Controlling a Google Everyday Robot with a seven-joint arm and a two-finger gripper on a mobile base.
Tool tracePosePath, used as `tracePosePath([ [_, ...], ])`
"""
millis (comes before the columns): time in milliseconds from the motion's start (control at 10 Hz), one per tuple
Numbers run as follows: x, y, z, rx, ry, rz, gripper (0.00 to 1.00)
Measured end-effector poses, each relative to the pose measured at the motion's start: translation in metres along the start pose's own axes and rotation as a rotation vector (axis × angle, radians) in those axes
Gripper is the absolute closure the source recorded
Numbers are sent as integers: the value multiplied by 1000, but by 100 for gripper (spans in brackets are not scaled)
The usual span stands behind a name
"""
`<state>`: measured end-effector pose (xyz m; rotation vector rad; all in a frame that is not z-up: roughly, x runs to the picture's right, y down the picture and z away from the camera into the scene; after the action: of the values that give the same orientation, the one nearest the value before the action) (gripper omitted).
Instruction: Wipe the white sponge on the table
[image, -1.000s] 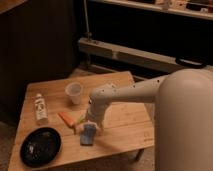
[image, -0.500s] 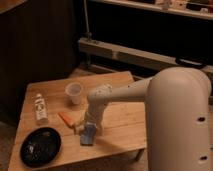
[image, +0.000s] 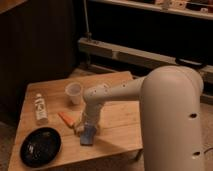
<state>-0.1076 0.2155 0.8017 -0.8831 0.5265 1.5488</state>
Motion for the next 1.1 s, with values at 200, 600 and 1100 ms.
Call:
tracePosePath([
  [200, 3, 3, 2, 10, 12, -8, 20],
  [600, 9, -2, 9, 6, 36, 20, 20],
  [1100, 11, -7, 14, -10, 40, 50, 46],
])
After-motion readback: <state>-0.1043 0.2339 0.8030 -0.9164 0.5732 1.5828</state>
